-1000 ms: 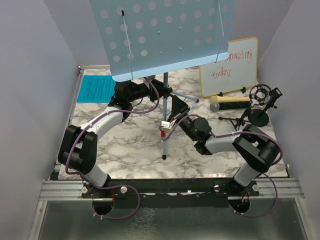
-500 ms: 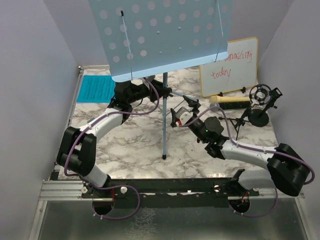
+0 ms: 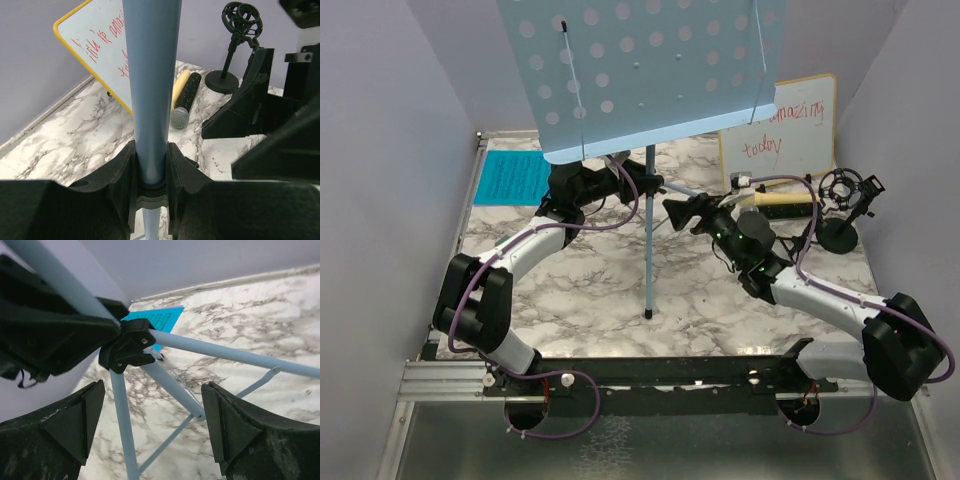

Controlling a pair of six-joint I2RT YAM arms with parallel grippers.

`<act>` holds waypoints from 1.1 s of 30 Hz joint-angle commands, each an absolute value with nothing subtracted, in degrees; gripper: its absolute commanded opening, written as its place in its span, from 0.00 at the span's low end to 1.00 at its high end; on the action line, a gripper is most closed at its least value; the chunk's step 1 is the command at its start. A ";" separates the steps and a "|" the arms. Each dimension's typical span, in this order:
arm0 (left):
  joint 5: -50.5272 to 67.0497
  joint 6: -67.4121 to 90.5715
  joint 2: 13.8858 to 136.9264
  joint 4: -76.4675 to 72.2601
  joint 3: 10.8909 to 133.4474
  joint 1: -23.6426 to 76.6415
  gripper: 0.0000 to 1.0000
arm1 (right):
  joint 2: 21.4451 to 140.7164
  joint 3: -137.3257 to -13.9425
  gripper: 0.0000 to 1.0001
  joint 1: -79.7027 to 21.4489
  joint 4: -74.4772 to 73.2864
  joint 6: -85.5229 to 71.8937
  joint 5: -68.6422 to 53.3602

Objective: Pack up the instrument practice props
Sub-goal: Unscrew the knob on the music stand.

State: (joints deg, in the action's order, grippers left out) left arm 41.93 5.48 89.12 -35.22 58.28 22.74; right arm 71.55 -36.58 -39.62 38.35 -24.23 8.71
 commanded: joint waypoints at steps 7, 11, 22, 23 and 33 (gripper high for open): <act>38.37 3.63 90.10 -17.20 55.19 22.41 0.00 | 75.51 -44.37 0.78 -31.58 29.51 -54.72 1.76; 38.00 3.39 90.09 -16.99 55.11 22.63 0.00 | 78.04 -47.72 0.76 -31.33 27.78 -56.27 -1.81; 37.97 3.35 89.21 -16.79 55.20 23.28 0.00 | 84.85 -50.52 0.62 -31.21 25.91 -60.32 -10.27; 37.97 3.36 89.17 -16.79 55.20 23.37 0.00 | 85.13 -50.13 0.60 -31.22 26.58 -60.70 -10.82; 37.36 3.35 89.66 -16.79 55.35 23.82 0.00 | 85.17 -47.89 0.52 -31.18 30.70 -64.98 -16.83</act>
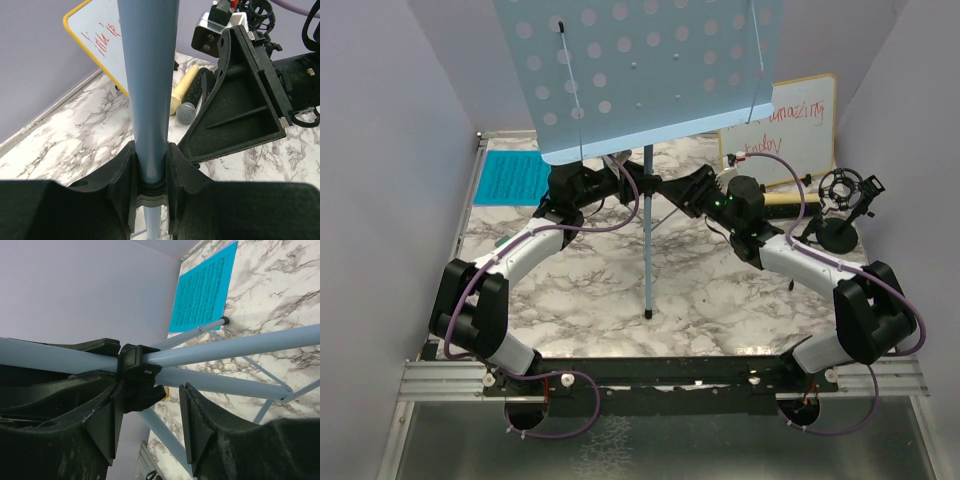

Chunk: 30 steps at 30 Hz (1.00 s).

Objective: Pack up the instrument practice props
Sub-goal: Unscrew the knob on the music stand.

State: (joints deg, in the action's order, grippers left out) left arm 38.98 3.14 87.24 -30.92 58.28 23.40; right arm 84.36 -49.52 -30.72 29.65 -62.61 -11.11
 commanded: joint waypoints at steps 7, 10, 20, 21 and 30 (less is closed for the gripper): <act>37.44 3.38 90.12 -16.70 55.59 24.07 0.00 | 86.13 -47.01 0.51 -31.15 35.12 -69.43 -21.16; 37.35 3.33 89.90 -16.70 55.55 24.08 0.00 | 85.60 -46.31 0.48 -31.15 35.35 -70.08 -20.29; 37.34 3.21 89.96 -16.53 55.46 24.17 0.00 | 83.39 -43.89 0.49 -30.41 37.09 -73.27 -14.55; 37.35 3.18 89.96 -16.56 55.50 24.17 0.00 | 83.26 -43.63 0.49 -30.33 37.73 -73.98 -13.81; 37.44 3.22 90.10 -16.52 55.59 24.34 0.00 | 81.87 -44.03 0.54 -29.91 39.62 -75.07 -10.40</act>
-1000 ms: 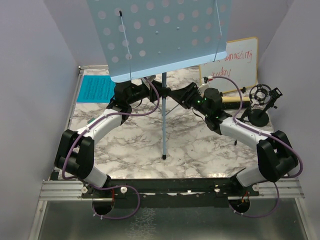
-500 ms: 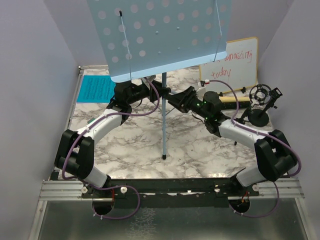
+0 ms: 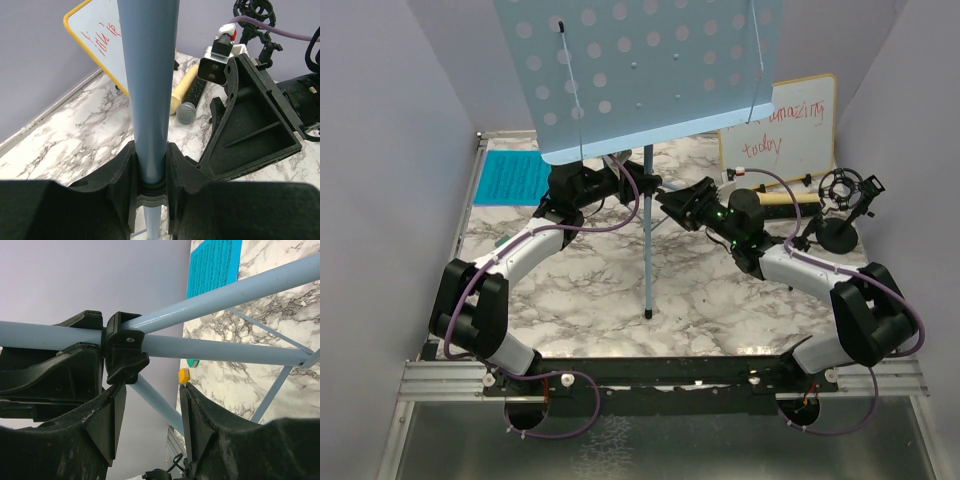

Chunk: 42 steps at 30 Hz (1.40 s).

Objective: Pack up the instrument practice props
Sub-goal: Unscrew the knob on the music stand.

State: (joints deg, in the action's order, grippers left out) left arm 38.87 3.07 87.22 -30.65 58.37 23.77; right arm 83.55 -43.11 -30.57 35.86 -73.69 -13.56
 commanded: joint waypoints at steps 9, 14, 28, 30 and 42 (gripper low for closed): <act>37.25 3.11 90.48 -16.35 55.90 24.43 0.00 | 81.82 -45.49 0.57 -29.79 41.57 -73.73 -13.57; 37.18 3.22 90.70 -16.35 55.99 24.43 0.00 | 81.37 -45.27 0.59 -29.79 42.76 -73.30 -15.43; 37.42 3.13 90.28 -16.26 55.90 24.60 0.00 | 86.13 -47.92 0.52 -29.62 39.44 -74.94 -13.92; 37.44 3.22 90.48 -16.26 55.98 24.69 0.00 | 86.58 -48.79 0.52 -29.62 37.56 -74.43 -14.92; 37.96 3.03 90.13 -16.26 55.99 25.25 0.00 | 88.07 -49.32 0.50 -29.62 34.03 -74.97 -13.51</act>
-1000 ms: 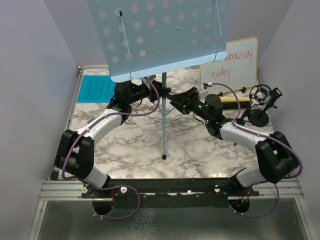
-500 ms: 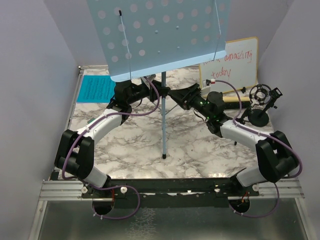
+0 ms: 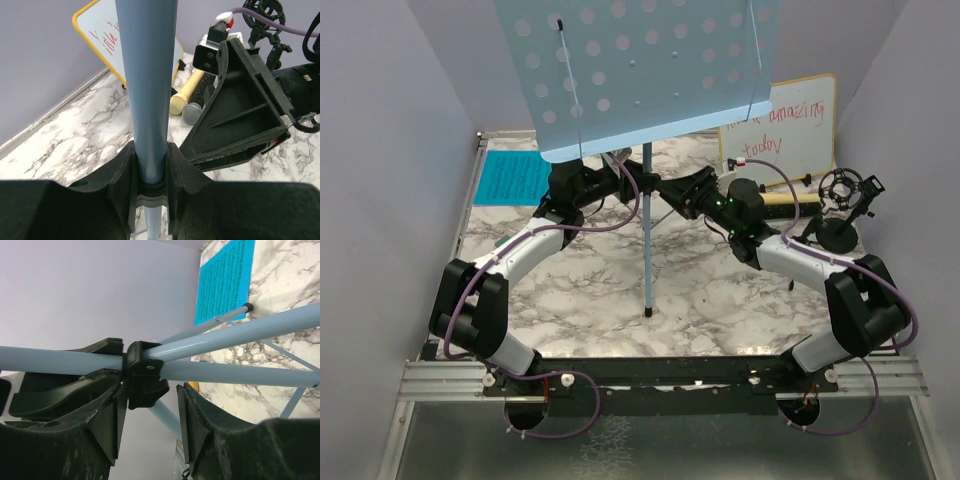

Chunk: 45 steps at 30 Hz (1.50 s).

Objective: Pack up the instrument practice props
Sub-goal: Unscrew the knob on the music stand.

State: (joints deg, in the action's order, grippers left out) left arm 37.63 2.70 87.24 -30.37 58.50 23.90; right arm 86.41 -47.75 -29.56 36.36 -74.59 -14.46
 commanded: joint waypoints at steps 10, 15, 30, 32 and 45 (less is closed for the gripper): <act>38.17 3.01 89.65 -16.26 55.82 25.92 0.00 | 87.50 -48.71 0.37 -29.62 33.18 -74.12 -13.73; 38.06 2.99 90.23 -16.26 55.89 26.15 0.00 | 88.42 -49.18 0.36 -29.57 35.84 -75.41 -18.74; 37.95 2.91 91.00 -16.18 56.24 26.54 0.00 | 88.47 -50.39 0.32 -29.62 36.92 -72.91 -24.51; 38.05 2.97 91.22 -16.17 56.35 26.54 0.00 | 88.95 -50.74 0.28 -29.54 37.81 -70.87 -26.72; 38.41 3.32 90.98 -16.02 55.93 26.70 0.00 | 86.34 -47.95 0.01 -29.90 39.20 -34.30 -31.82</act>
